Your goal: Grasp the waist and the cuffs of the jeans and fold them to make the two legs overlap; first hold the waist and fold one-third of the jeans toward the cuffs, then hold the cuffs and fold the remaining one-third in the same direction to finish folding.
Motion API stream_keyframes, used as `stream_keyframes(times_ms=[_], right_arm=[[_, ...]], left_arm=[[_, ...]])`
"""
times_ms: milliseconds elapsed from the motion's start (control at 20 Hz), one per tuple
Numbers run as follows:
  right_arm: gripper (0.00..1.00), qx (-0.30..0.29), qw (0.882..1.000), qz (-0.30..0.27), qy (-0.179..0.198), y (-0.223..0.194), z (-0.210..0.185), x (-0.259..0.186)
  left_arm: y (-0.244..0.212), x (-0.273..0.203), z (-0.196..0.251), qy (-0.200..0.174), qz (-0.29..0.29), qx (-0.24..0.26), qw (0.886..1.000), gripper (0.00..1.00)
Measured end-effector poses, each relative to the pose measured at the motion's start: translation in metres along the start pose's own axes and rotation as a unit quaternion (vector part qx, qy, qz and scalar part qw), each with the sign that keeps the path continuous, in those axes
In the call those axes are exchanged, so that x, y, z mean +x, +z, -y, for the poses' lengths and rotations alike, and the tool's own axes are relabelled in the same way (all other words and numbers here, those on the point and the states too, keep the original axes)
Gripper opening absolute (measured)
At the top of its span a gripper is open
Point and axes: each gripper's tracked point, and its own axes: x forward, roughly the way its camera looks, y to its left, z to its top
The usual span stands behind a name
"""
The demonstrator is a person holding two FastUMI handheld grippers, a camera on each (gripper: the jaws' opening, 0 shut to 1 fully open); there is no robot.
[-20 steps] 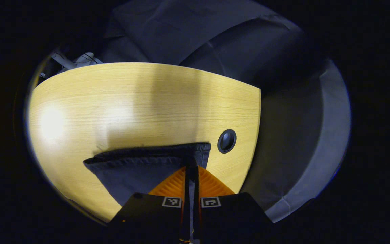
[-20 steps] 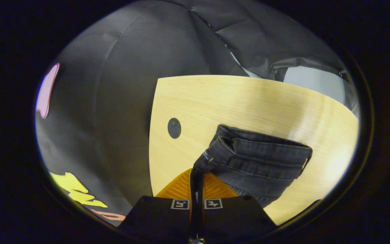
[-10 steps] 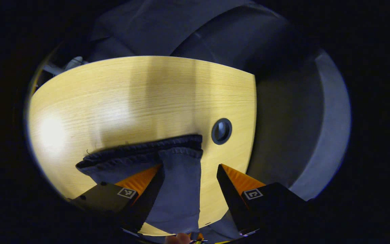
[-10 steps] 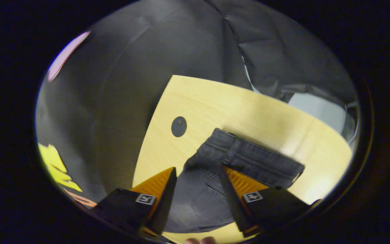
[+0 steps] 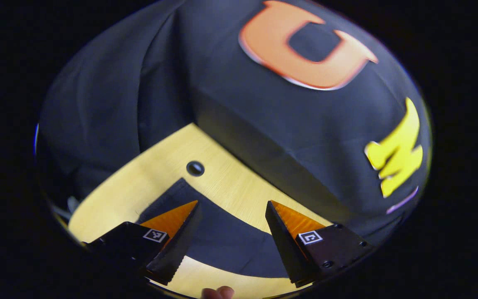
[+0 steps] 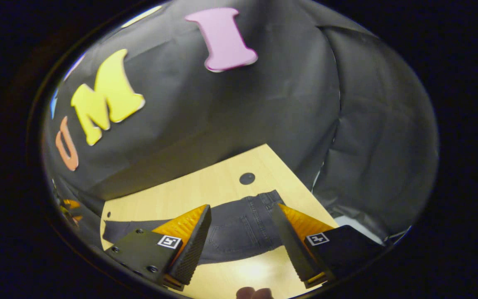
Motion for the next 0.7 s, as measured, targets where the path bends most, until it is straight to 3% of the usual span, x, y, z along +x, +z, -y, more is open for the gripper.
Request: stream_keyframes(times_ms=[50,200,350,400,550,700], right_arm=[[0.93,-0.026,0.999,0.023,0.001,-0.005,-0.004,-0.021],[0.94,-0.116,0.99,0.083,-0.012,-0.019,-0.018,-0.067],[0.94,-0.175,0.977,0.121,-0.005,-0.025,-0.043,-0.107],[0.87,-0.186,0.974,0.131,0.001,-0.021,-0.051,-0.119],[0.9,-0.182,0.973,0.139,0.033,-0.018,-0.071,-0.137],[0.9,-0.157,0.978,0.129,0.038,-0.025,-0.054,-0.133]], left_arm=[[-0.006,-0.022,0.017,-0.011,0.023,0.031,0.999,0.99],[-0.043,-0.075,0.074,-0.061,0.063,0.072,0.993,0.99],[-0.077,-0.111,0.112,-0.071,0.107,0.123,0.984,0.99],[-0.09,-0.123,0.124,-0.077,0.119,0.136,0.98,0.99],[-0.12,-0.15,0.152,-0.097,0.149,0.167,0.97,0.99],[-0.143,-0.164,0.168,-0.101,0.158,0.176,0.966,0.99]])
